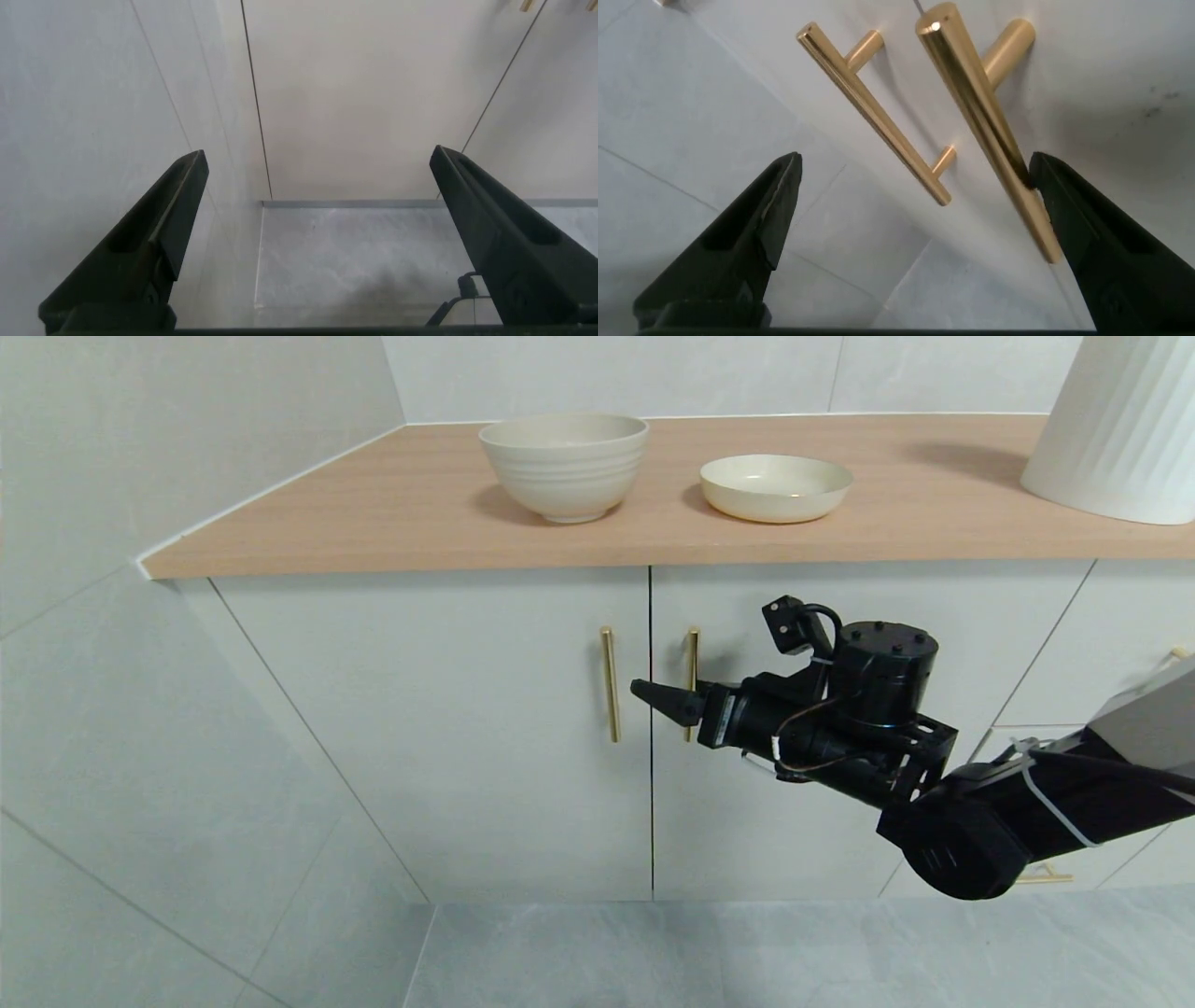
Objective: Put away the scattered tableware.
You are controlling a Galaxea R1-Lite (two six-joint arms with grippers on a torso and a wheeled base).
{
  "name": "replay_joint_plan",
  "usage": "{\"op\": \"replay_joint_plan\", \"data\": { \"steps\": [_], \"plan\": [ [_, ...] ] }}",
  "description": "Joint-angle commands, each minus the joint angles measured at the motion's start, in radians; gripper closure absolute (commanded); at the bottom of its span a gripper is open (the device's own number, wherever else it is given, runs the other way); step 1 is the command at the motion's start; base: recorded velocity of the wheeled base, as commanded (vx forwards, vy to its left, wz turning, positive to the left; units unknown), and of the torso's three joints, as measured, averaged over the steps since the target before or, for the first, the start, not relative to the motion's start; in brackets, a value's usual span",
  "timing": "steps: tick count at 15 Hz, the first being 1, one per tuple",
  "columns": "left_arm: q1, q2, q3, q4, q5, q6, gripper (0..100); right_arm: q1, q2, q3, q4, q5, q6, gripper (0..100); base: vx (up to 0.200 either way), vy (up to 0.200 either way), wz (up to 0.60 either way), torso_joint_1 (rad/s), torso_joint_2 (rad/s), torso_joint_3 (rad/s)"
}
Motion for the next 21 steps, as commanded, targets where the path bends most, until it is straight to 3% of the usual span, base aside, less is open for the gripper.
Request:
{"op": "replay_joint_plan", "data": {
  "steps": [1, 4, 9, 21],
  "plan": [
    [0.0, 0.0, 0.0, 0.0, 0.0, 0.0, 0, 0.013, -0.009, 0.004, 0.0, 0.001, 0.02, 0, 0.0, 0.0, 0.0, 0.0, 0.0, 0.0],
    [0.0, 0.0, 0.0, 0.0, 0.0, 0.0, 0, 0.019, -0.022, 0.024, 0.0, 0.021, 0.038, 0, 0.0, 0.0, 0.0, 0.0, 0.0, 0.0],
    [0.0, 0.0, 0.001, 0.0, 0.0, 0.0, 0, 0.019, -0.097, 0.127, 0.003, 0.153, 0.037, 0, 0.0, 0.0, 0.0, 0.0, 0.0, 0.0],
    [0.0, 0.0, 0.001, 0.0, 0.0, 0.003, 0, 0.166, -0.4, 0.504, 0.0, 0.153, 0.012, 0, 0.0, 0.0, 0.0, 0.0, 0.0, 0.0]
  ]
}}
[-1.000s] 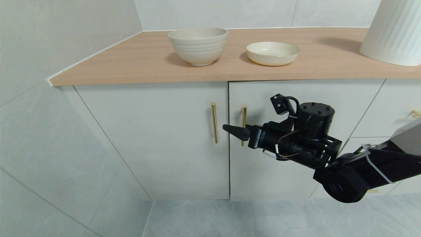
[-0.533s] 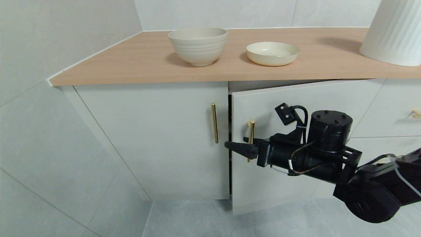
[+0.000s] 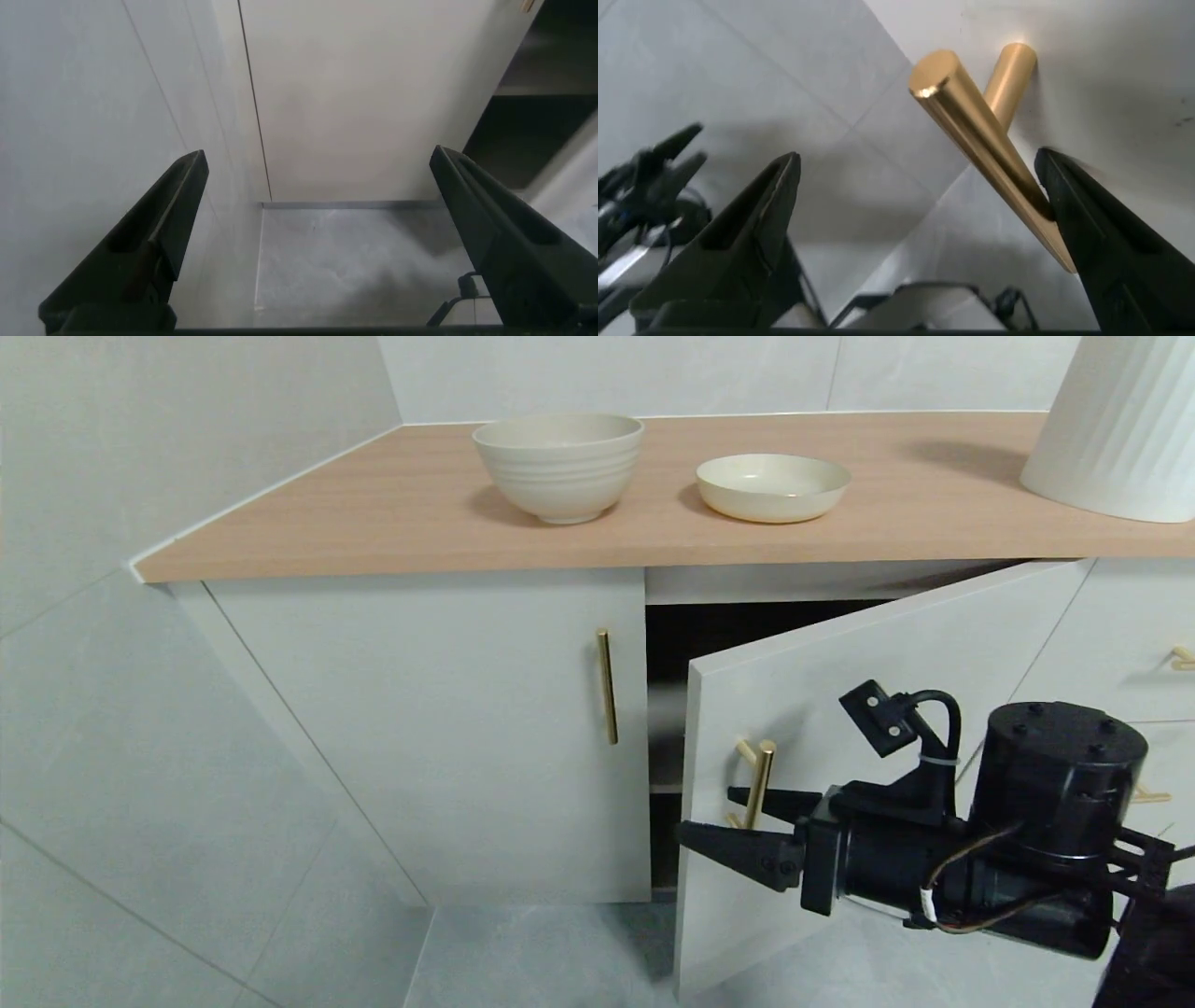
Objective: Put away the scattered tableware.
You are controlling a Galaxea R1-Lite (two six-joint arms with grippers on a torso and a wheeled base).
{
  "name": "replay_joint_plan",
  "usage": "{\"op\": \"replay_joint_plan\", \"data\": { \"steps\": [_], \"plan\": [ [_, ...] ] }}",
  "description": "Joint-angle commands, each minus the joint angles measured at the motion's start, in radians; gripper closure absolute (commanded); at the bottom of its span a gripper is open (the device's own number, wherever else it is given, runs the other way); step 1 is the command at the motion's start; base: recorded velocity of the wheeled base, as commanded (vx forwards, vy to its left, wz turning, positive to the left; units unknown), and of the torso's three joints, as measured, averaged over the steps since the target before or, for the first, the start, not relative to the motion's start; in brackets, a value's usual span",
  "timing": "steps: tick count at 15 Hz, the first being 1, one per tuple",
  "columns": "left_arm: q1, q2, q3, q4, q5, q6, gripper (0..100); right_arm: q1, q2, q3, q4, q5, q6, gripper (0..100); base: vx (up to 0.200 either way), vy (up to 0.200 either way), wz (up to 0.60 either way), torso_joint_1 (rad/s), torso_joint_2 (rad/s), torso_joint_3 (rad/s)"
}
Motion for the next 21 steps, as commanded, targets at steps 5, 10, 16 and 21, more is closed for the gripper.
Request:
{"op": "replay_joint_plan", "data": {
  "steps": [5, 10, 16, 21],
  "plan": [
    [0.0, 0.0, -0.004, -0.009, -0.001, -0.001, 0, 0.067, -0.139, 0.121, -0.006, 0.013, 0.001, 0, 0.0, 0.0, 0.0, 0.0, 0.0, 0.0],
    [-0.021, 0.227, -0.463, 0.168, -0.403, -0.185, 0, 0.071, -0.159, 0.162, -0.006, 0.013, 0.001, 0, 0.0, 0.0, 0.0, 0.0, 0.0, 0.0],
    [-0.147, 0.948, -0.734, -0.059, -0.607, -0.245, 0, 0.076, -0.175, 0.208, -0.006, 0.013, -0.004, 0, 0.0, 0.0, 0.0, 0.0, 0.0, 0.0],
    [-0.428, 1.309, -0.731, -0.454, -0.599, -0.458, 0, 0.068, -0.202, 0.217, -0.006, 0.01, -0.004, 0, 0.0, 0.0, 0.0, 0.0, 0.0, 0.0]
  ]
}}
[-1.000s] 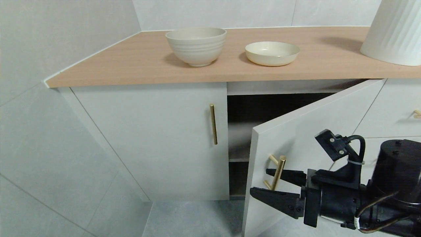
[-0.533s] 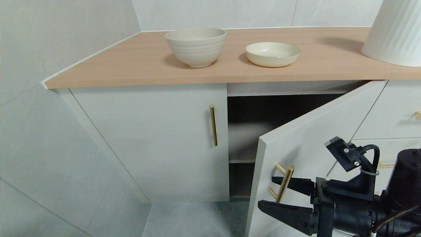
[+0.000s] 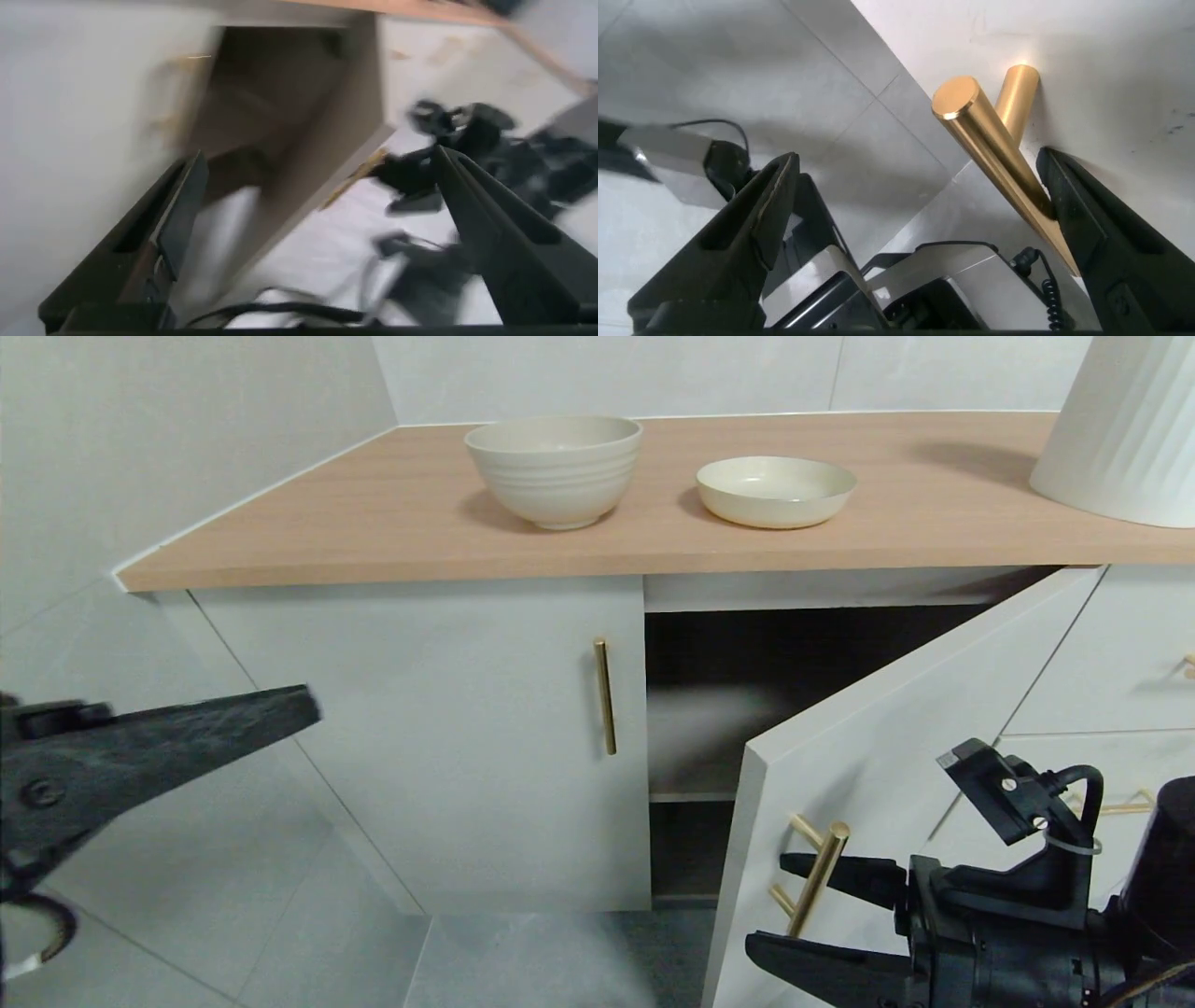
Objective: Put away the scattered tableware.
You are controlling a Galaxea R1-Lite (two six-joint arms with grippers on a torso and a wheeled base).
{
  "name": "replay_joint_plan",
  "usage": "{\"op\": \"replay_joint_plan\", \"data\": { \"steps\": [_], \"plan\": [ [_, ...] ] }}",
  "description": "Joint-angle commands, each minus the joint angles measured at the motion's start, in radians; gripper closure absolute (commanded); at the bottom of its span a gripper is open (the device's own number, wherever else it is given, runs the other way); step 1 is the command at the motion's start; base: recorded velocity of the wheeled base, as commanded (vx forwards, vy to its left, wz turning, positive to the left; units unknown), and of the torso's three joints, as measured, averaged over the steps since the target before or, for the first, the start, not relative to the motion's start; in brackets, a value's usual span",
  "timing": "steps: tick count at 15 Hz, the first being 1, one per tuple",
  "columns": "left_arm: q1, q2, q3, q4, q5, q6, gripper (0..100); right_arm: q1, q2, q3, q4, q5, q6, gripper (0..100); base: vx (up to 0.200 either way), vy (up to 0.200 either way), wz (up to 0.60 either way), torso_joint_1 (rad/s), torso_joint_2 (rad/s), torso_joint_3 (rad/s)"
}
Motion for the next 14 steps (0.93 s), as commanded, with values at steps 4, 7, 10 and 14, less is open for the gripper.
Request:
{"op": "replay_joint_plan", "data": {
  "steps": [4, 7, 10, 14],
  "plan": [
    [-0.23, 0.434, -0.047, -0.274, 0.096, -0.062, 0, -0.007, -0.003, -0.001, 0.0, -0.006, -0.001, 0, 0.0, 0.0, 0.0, 0.0, 0.0, 0.0],
    [-0.265, 0.5, -0.037, -0.296, 0.101, -0.064, 0, -0.008, -0.001, -0.001, 0.0, -0.006, -0.001, 0, 0.0, 0.0, 0.0, 0.0, 0.0, 0.0],
    [-0.323, 0.592, -0.024, -0.355, 0.111, -0.062, 0, -0.01, -0.004, -0.002, 0.0, -0.007, -0.001, 0, 0.0, 0.0, 0.0, 0.0, 0.0, 0.0],
    [-0.382, 0.727, -0.024, -0.547, 0.228, -0.058, 100, -0.01, -0.004, -0.002, 0.0, -0.007, -0.001, 0, 0.0, 0.0, 0.0, 0.0, 0.0, 0.0]
  ]
}}
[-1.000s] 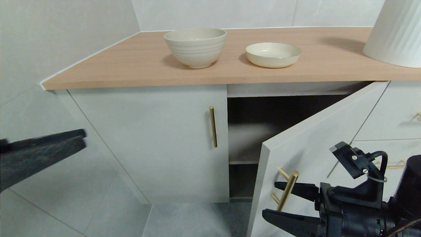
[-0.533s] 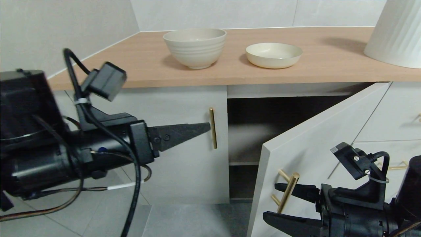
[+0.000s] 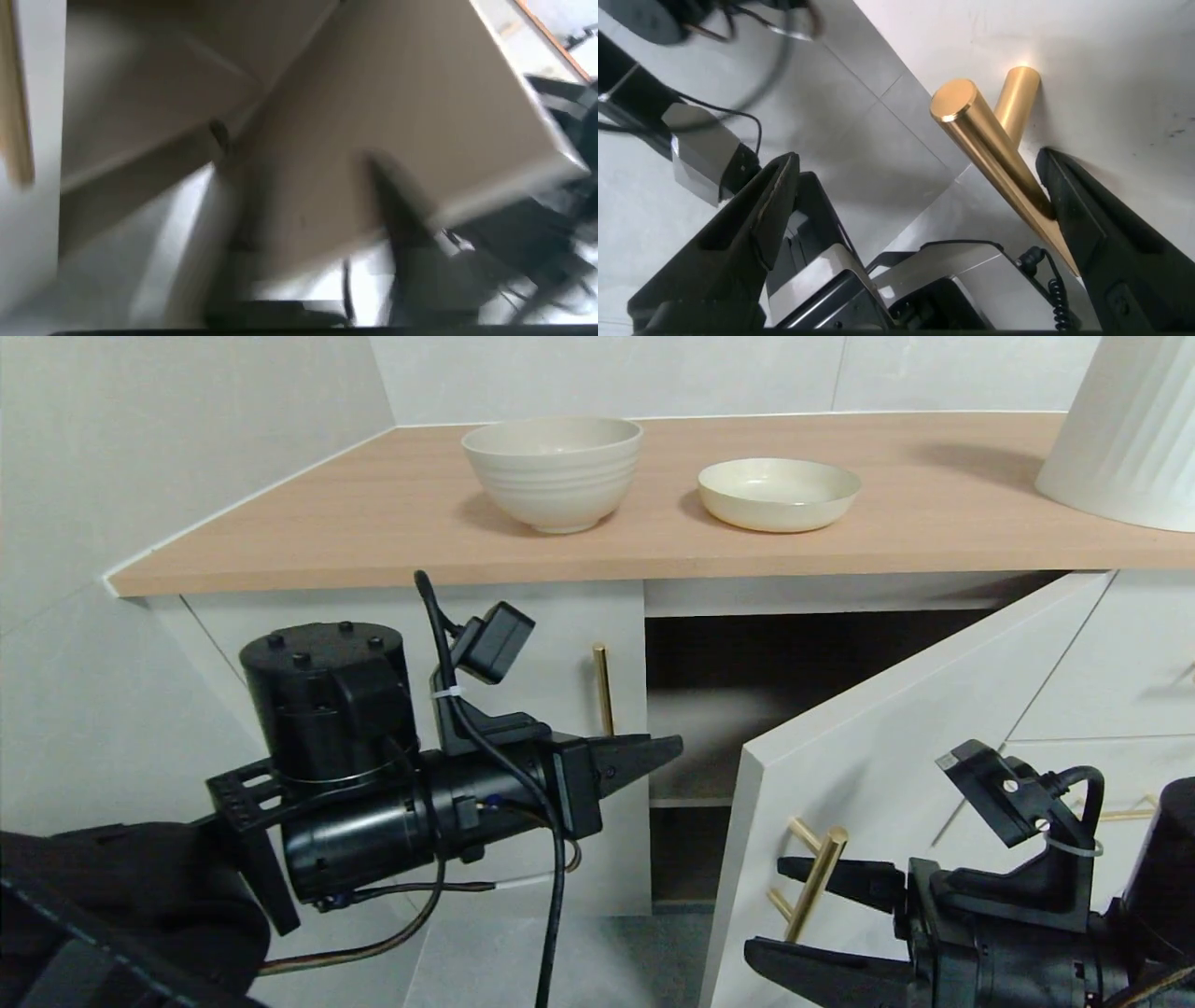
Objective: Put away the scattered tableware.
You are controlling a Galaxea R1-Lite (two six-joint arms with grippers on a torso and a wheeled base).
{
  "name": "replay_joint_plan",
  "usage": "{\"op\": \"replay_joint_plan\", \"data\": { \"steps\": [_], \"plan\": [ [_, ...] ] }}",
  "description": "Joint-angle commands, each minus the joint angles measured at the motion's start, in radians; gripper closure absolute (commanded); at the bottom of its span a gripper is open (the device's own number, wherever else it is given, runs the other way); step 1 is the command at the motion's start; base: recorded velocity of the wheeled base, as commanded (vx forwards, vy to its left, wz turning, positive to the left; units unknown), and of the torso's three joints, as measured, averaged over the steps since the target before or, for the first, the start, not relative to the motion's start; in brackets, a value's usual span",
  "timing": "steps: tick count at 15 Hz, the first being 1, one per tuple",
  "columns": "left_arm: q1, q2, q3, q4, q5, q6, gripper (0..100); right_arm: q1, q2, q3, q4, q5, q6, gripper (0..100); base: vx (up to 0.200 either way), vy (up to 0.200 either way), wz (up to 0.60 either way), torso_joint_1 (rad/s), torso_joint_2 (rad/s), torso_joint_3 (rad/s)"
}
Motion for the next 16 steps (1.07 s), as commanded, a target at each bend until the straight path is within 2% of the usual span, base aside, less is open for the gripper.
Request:
{"op": "replay_joint_plan", "data": {
  "steps": [1, 2, 3, 4, 6, 11, 14, 16],
  "plan": [
    [-0.019, 0.102, 0.001, -0.073, 0.02, 0.001, 100, -0.013, 0.003, 0.0, -0.002, -0.004, -0.001, 0, 0.0, 0.0, 0.0, 0.0, 0.0, 0.0],
    [-0.021, 0.124, 0.001, -0.117, 0.014, 0.001, 100, -0.02, 0.002, -0.002, -0.002, -0.004, -0.001, 0, 0.0, 0.0, 0.0, 0.0, 0.0, 0.0],
    [-0.021, 0.124, 0.001, -0.117, 0.014, 0.001, 100, -0.02, 0.002, -0.002, -0.002, -0.004, -0.001, 0, 0.0, 0.0, 0.0, 0.0, 0.0, 0.0],
    [-0.042, 0.183, 0.01, -0.241, 0.016, 0.001, 100, -0.046, -0.003, 0.001, -0.002, -0.004, -0.001, 0, 0.0, 0.0, 0.0, 0.0, 0.0, 0.0],
    [-0.068, 0.24, 0.025, -0.361, 0.016, 0.002, 100, -0.056, -0.017, 0.003, -0.002, -0.016, -0.01, 0, 0.0, 0.0, 0.0, 0.0, 0.0, 0.0],
    [-0.14, 0.289, 0.027, -0.39, -0.024, 0.002, 100, -0.056, -0.057, 0.046, 0.0, -0.154, -0.024, 0, 0.0, 0.0, 0.0, 0.0, 0.0, 0.0],
    [-0.143, 0.286, 0.034, -0.415, -0.023, 0.002, 100, -0.095, -0.118, 0.072, 0.01, -0.167, -0.036, 0, 0.0, 0.0, 0.0, 0.0, 0.0, 0.0],
    [-0.143, 0.277, 0.039, -0.418, -0.02, 0.002, 100, -0.112, -0.162, 0.089, 0.05, -0.171, -0.124, 0, 0.0, 0.0, 0.0, 0.0, 0.0, 0.0]
  ]
}}
